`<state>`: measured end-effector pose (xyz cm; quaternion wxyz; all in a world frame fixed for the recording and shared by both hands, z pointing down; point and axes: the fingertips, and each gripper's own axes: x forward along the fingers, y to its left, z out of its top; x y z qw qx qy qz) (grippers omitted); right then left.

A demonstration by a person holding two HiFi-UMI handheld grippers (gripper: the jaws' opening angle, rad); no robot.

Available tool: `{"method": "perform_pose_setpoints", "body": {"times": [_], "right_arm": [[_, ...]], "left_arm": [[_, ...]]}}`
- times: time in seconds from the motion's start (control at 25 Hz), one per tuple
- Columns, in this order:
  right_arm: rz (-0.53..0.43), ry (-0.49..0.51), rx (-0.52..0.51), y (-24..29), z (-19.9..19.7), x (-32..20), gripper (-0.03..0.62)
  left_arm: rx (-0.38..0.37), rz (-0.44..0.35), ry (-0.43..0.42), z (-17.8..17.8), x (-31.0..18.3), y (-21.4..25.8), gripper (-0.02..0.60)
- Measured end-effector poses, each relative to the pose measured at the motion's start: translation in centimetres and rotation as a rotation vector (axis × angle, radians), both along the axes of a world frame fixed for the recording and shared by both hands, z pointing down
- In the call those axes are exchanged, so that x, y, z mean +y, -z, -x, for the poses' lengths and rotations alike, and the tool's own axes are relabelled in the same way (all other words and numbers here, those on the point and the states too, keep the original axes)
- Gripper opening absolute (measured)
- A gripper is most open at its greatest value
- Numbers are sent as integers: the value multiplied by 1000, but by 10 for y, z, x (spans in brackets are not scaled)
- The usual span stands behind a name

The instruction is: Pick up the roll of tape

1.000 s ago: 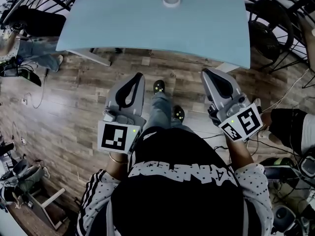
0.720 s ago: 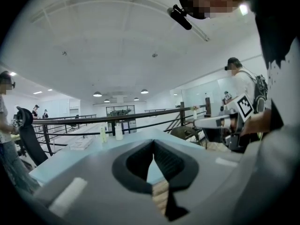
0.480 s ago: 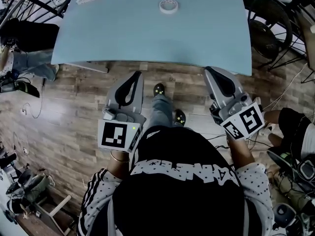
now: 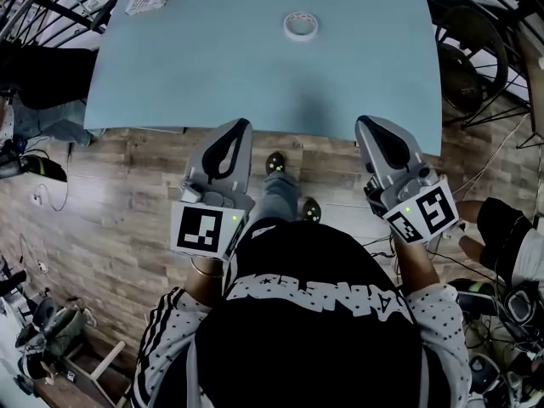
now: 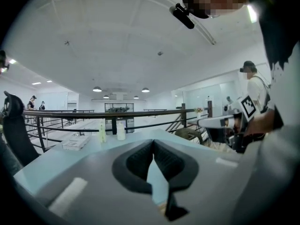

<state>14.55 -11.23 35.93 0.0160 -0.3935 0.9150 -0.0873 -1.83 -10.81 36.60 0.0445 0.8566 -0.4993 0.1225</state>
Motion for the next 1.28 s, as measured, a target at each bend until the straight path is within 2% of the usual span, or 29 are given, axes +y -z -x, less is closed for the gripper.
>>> {"method": "perform_pose_setpoints", "body": {"times": [0.36, 0.6, 0.8, 1.0, 1.28], "right_arm": [[-12, -25, 23, 14, 44, -69, 2], [-12, -69, 52, 16, 59, -103, 2], [-6, -94, 75, 12, 74, -132, 2], [-2, -120, 100, 8, 80, -156, 2], [4, -141, 145, 2, 88, -171, 2]], "left_arm": [[28, 12, -17, 44, -69, 3, 0], [44, 12, -60, 60, -110, 4, 0], [48, -26, -86, 77, -143, 1, 0], [55, -9, -101, 84, -171, 0, 0], [61, -51, -134, 88, -185, 7, 0]]}}
